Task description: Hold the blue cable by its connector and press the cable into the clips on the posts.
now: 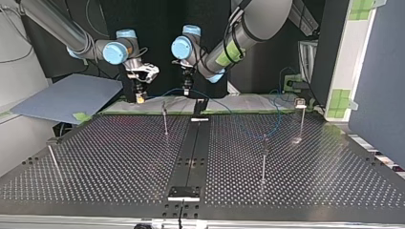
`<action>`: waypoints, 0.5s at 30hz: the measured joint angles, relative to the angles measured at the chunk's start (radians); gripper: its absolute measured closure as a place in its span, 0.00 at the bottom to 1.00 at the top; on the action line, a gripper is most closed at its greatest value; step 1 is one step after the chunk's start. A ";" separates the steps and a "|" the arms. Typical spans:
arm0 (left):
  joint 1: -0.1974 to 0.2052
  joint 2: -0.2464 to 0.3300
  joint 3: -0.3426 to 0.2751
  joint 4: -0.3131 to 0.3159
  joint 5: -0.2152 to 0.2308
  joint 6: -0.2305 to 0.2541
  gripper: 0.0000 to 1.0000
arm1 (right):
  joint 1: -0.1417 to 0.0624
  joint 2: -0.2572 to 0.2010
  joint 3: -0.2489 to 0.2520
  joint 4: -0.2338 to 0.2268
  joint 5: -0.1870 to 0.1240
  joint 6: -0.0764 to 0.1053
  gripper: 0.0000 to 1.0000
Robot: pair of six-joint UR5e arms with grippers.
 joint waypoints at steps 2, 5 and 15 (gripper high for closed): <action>0.000 0.000 0.000 0.003 0.002 -0.003 1.00 | -0.006 0.003 0.000 -0.007 -0.008 0.001 1.00; 0.000 0.000 0.000 0.018 0.005 -0.012 1.00 | -0.013 0.012 -0.001 -0.011 -0.012 0.002 1.00; -0.008 0.000 0.039 0.025 0.014 -0.036 1.00 | -0.035 0.020 -0.010 -0.010 -0.016 0.002 1.00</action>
